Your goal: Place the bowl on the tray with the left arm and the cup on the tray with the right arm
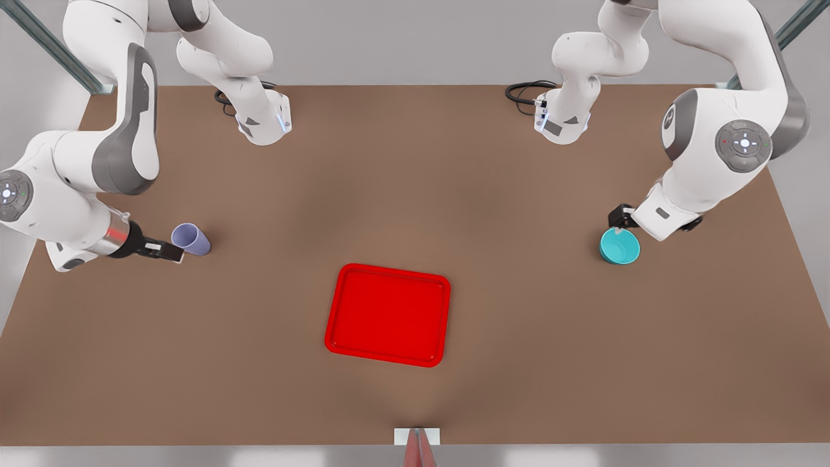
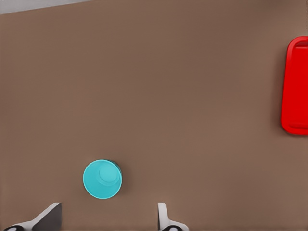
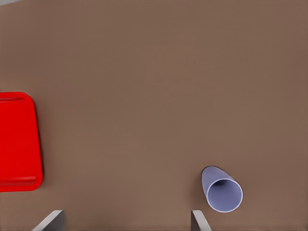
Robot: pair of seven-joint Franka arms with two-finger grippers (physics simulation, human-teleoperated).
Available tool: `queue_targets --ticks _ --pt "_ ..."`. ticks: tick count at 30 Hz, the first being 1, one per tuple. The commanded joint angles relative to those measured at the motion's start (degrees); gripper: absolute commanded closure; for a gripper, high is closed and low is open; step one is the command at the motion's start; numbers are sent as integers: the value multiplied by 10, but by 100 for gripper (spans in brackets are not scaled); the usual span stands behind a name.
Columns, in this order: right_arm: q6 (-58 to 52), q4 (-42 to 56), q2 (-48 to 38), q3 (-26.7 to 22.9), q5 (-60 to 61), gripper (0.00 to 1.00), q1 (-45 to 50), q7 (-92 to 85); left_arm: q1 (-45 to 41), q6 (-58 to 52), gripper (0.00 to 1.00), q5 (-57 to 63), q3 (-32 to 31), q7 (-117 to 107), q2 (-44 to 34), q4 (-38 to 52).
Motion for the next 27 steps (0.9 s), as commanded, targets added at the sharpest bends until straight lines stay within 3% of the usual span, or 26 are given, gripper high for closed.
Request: queue_targets --ticks 1,4,6,8,10,17,27 --pt "0 1 0 0 0 0 0 0 1 0 0 1 0 1 0 0" --pt "-1 4 -2 0 0 0 0 -2 3 14 0 5 42 -5 9 -99" --pt "-7 0 -15 -1 0 0 0 -2 65 162 0 -2 49 9 26 -205" --pt "-24 -2 -34 -2 0 0 -2 -2 121 213 0 -83 52 137 51 -264" --pt "-31 -5 -40 -2 0 0 -4 -2 126 215 0 -152 117 309 60 -288" --pt "-29 -5 -37 -9 0 0 -4 -2 133 276 0 -193 160 367 100 -310" --pt "-26 -4 -35 -9 0 0 -4 -4 127 313 0 -231 162 361 171 -308"
